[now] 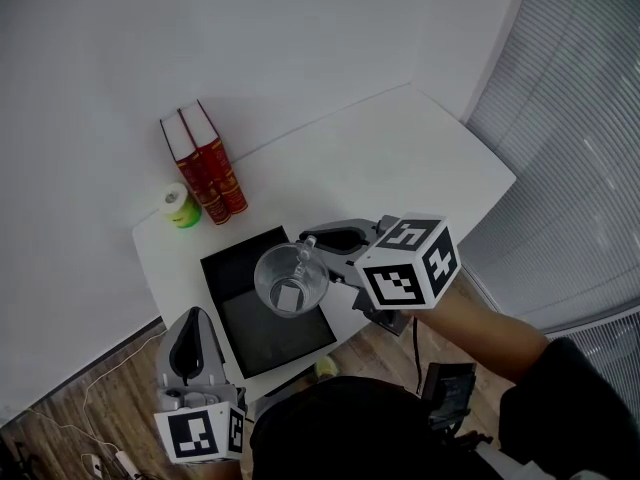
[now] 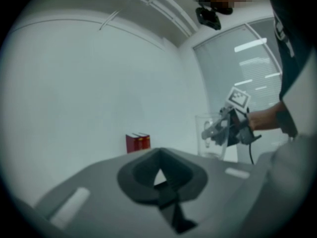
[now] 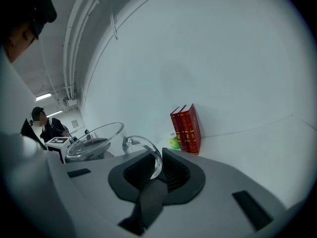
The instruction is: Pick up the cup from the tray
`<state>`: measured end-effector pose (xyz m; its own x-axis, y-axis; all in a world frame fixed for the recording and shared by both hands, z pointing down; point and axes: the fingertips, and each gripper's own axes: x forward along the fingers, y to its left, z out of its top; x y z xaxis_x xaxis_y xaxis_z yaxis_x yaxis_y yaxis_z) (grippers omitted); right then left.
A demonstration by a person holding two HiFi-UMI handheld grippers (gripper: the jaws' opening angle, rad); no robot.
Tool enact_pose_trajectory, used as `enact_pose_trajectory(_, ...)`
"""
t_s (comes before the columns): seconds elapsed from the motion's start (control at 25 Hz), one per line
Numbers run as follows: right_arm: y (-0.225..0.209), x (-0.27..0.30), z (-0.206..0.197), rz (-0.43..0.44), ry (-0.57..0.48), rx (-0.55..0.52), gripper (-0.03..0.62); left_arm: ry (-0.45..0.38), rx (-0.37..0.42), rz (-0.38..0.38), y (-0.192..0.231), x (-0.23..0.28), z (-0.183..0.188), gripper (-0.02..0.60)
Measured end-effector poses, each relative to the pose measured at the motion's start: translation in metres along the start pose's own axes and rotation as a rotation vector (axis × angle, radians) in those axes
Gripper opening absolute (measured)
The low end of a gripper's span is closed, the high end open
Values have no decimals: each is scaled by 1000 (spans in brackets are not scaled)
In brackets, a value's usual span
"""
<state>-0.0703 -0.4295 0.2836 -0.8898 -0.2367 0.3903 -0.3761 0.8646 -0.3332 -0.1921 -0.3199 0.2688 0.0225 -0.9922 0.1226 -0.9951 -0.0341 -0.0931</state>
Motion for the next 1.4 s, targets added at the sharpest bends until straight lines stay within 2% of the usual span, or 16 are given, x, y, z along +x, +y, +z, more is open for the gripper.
enact_pose_trajectory(0.52, -22, -36, -4, -52, -36, 26, 49, -18, 13, -31, -25, 8, 9, 3)
enact_pose_trajectory(1.4, -35, -33, -9, -67, -34, 28, 49, -14, 10, -57, -31, 25, 6, 2)
